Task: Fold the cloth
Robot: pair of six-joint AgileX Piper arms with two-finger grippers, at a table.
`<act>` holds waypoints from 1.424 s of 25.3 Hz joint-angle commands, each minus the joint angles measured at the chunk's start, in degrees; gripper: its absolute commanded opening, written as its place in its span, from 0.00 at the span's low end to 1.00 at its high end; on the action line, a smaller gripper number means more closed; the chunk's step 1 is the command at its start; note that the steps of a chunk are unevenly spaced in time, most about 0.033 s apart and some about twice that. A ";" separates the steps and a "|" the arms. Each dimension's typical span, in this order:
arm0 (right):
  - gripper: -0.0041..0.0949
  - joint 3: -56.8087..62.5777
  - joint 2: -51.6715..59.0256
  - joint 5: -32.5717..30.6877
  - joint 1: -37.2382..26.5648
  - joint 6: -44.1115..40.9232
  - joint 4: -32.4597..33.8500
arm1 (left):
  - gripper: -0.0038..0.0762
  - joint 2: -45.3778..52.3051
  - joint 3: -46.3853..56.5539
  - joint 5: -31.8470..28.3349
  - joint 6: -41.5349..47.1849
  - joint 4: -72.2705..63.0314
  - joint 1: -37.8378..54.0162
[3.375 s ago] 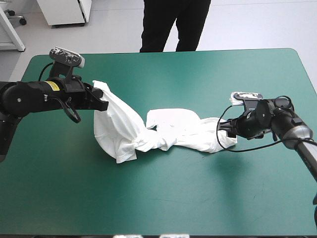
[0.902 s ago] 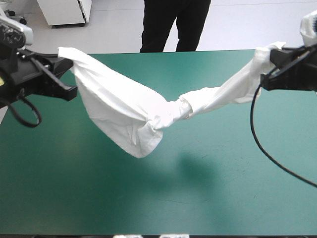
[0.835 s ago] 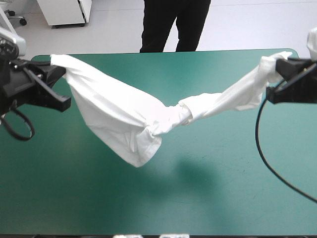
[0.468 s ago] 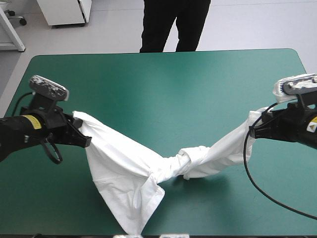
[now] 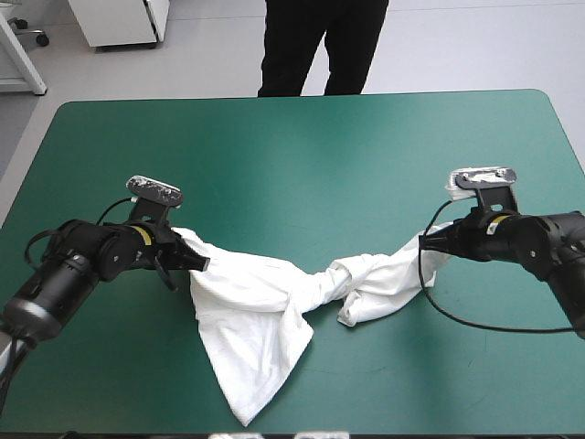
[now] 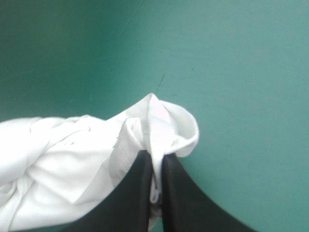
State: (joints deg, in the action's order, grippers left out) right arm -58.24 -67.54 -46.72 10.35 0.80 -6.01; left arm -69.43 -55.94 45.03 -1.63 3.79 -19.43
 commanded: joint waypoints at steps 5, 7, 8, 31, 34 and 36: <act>0.02 -1.51 -10.61 12.51 0.03 -1.23 0.14 | 0.04 -9.46 -2.21 -10.86 4.86 6.45 -0.48; 0.03 -1.51 -13.17 12.96 0.03 -1.34 0.14 | 0.04 -12.05 -2.21 -11.96 5.51 7.99 -0.48; 0.03 -1.51 -14.44 12.96 0.03 -1.62 0.14 | 0.04 -13.20 -2.21 -12.47 5.51 8.81 -0.48; 0.59 -23.10 -1.93 -16.70 0.03 -2.95 3.12 | 0.77 0.81 -19.71 19.64 4.20 6.98 -0.48; 0.59 -23.10 1.49 -17.83 0.03 -3.11 3.99 | 0.72 3.83 -19.71 23.06 3.09 3.88 -0.48; 0.59 -23.10 3.19 -18.65 0.03 -3.85 5.03 | 0.69 4.56 -19.71 26.15 3.09 2.66 -0.48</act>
State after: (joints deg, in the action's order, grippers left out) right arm -79.38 -67.83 -66.22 10.35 -2.46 -2.64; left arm -67.25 -73.93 68.85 1.77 8.36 -19.54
